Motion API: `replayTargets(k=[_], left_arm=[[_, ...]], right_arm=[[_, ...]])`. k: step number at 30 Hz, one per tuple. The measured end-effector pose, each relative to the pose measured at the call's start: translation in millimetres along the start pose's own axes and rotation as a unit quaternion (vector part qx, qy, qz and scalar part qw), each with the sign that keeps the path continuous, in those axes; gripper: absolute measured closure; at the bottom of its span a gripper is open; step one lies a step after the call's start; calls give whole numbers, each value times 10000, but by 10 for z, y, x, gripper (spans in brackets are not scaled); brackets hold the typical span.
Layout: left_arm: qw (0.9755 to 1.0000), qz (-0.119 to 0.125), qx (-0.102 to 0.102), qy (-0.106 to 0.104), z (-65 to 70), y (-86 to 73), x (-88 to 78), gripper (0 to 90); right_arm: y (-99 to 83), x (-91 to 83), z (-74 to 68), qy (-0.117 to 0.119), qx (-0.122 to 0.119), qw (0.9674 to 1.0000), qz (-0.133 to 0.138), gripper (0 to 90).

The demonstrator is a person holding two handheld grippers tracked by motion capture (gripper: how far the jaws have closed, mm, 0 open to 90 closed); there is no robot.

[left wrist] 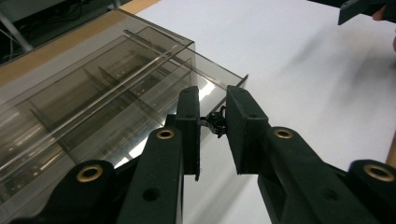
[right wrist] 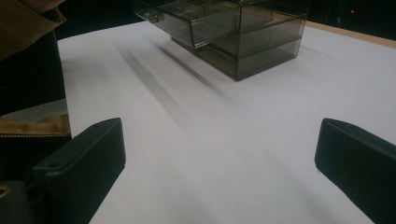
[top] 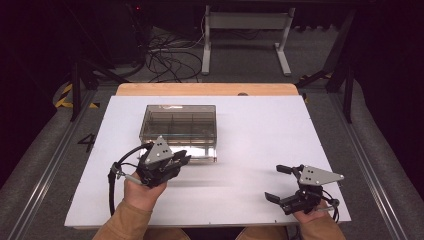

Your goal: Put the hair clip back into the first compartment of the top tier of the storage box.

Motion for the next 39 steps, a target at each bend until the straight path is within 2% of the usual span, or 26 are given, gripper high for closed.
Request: replayTargets(k=[4, 21, 39], left_arm=[[10000, 12, -24, 50, -49, 1, -27, 759], [9987, -5, -382, 326, -357, -102, -125, 758], [9947, 17, -760, 693, -687, -231, -217, 758]], right_arm=[[-2, 3, 3, 1, 5, 10000, -2, 22], [-6, -1, 6, -2, 13, 10000, -7, 22], [-8, 2, 3, 2, 0, 10000, -23, 22]])
Point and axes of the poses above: each handheld gripper's, and its own axes: x roughly forward along the jaws, y roughly out of its top, z roughly to its right, the point moved 9 cm from there along x, roughly forward along the jaws
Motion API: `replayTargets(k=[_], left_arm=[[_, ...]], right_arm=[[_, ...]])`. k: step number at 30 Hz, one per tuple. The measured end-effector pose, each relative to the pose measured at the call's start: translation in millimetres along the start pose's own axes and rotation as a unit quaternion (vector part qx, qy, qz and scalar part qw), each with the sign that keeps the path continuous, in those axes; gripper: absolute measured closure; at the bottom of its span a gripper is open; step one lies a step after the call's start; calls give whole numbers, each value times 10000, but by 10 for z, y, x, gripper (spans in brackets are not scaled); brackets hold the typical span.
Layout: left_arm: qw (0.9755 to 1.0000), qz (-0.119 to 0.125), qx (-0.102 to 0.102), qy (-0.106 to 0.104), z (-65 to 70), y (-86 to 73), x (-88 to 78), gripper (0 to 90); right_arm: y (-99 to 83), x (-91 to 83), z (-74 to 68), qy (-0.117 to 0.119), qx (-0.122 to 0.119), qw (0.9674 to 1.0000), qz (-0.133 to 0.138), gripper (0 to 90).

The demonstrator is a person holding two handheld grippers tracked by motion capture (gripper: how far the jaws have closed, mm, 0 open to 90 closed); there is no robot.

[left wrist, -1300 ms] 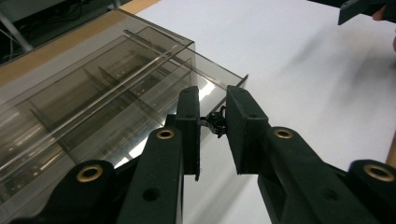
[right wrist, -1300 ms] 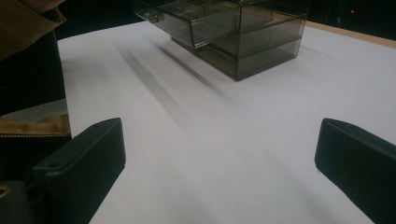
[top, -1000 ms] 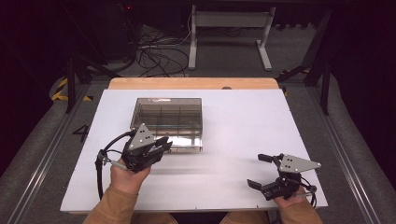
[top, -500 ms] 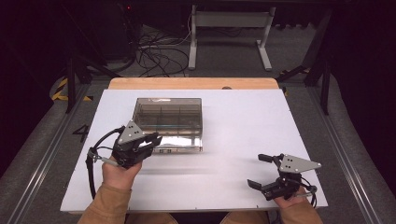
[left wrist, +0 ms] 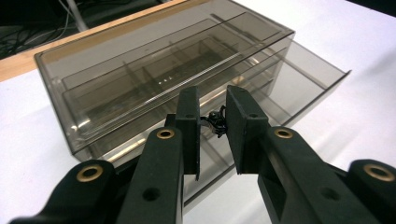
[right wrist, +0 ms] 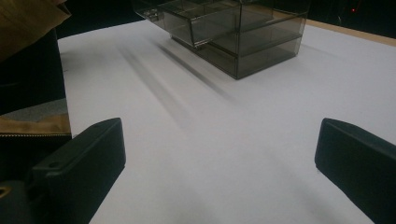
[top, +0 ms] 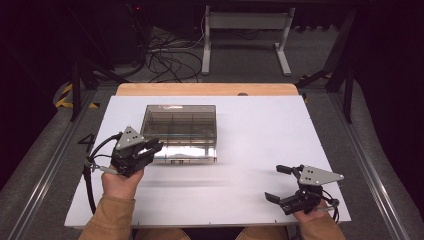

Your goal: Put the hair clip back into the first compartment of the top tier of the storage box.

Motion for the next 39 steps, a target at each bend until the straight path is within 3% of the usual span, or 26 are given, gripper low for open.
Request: replayTargets(k=[10, 17, 39], left_arm=[[9995, -46, -222, 215, -181, -70, 28, 758], [9991, -61, -306, 285, -239, -98, 49, 758], [9982, -326, -371, 344, -305, -252, 228, 757]], right_arm=[[-4, 3, -2, 5, 3, 10000, -15, 23], [-6, 4, -3, 11, 7, 10000, -21, 22], [-8, 6, -4, 20, 6, 10000, -29, 23]])
Point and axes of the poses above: each handheld gripper's, and its own axes: x roughly forward along the jaws, y roughly out of its top, z roughly to its right, the point moved 9 cm from there along x, roughly forward along the jaws
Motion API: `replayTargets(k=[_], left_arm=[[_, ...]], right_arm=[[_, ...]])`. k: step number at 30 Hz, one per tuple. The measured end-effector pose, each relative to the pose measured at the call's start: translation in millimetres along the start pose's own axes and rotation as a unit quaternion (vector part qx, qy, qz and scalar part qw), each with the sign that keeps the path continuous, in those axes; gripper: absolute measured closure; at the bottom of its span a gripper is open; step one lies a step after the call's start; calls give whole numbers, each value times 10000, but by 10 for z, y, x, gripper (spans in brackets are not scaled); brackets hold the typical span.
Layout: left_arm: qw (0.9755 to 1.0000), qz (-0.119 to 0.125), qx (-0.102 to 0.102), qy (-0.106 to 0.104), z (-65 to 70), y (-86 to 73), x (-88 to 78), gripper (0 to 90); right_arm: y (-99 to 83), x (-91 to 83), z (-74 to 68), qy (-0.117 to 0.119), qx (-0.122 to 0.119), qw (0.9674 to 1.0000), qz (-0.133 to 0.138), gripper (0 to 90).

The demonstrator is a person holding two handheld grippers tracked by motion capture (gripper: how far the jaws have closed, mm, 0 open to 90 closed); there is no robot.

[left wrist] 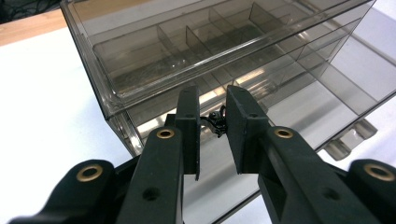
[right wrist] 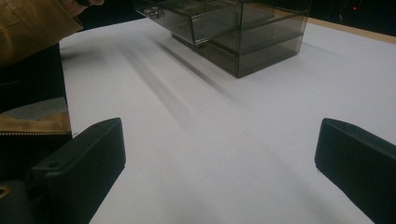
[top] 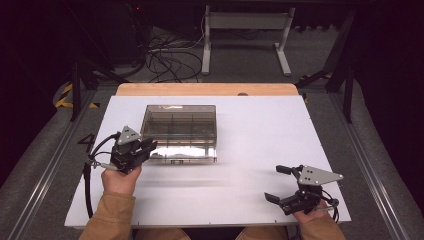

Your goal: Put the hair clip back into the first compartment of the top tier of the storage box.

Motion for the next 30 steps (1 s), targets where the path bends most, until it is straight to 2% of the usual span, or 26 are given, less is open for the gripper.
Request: replayTargets(k=[6, 21, 30], left_arm=[[10000, -80, 38, 40, -8, -24, 27, 757], [9994, -356, -32, -8, -33, -100, 94, 756], [9992, -410, -29, -17, -31, -113, 108, 756]], right_arm=[[0, 0, 0, 1, 1, 10000, -2, 22], [-1, -1, -1, 5, 0, 10000, -5, 22], [-3, 3, 1, -1, -6, 10000, -13, 22]])
Point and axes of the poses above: each handheld gripper's, and its own axes: x roughly forward along the jaws, y roughly out of its top, z roughly to its right, the point moved 9 cm from there along x, roughly forward along the jaws
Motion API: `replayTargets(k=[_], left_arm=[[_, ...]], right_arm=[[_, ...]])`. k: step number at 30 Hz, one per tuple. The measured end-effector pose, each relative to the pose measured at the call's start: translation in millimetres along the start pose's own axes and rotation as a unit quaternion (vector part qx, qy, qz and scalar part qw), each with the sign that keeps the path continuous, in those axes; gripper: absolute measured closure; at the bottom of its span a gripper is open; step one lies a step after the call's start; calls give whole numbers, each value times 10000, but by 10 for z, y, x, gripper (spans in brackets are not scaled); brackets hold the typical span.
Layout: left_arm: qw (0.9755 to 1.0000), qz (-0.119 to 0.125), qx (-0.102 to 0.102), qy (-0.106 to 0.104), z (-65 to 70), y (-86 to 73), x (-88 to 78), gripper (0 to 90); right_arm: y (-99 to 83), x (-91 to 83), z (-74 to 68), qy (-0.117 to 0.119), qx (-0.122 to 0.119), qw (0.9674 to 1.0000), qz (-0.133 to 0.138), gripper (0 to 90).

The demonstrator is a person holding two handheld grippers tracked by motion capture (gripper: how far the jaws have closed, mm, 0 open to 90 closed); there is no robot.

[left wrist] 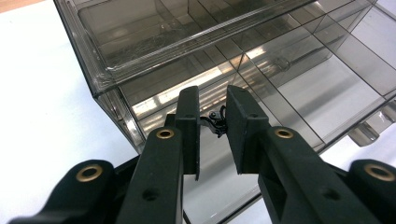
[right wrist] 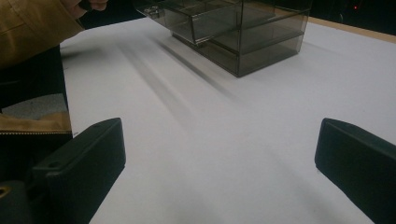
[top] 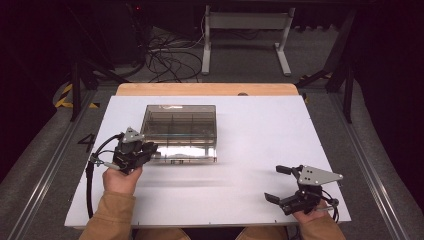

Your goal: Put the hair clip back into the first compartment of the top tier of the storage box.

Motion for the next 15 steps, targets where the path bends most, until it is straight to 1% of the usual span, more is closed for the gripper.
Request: replayTargets(k=[11, 14, 15], left_arm=[[10000, 10, -13, 28, -15, 1, 8, 752], [10000, 21, -14, 40, -18, 3, 7, 740], [10000, 32, -18, 33, -16, 4, 5, 717]], right_arm=[[0, 0, -1, -1, -3, 10000, -1, 22], [-1, -2, 0, -1, 4, 10000, -1, 22], [0, -3, -1, 1, 5, 10000, 1, 22]])
Point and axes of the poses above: each handheld gripper's, and its own axes: x roughly forward along the jaws, y roughly out of its top, z roughly to its right, the point moved 9 cm from there along x, roughly forward along the jaws
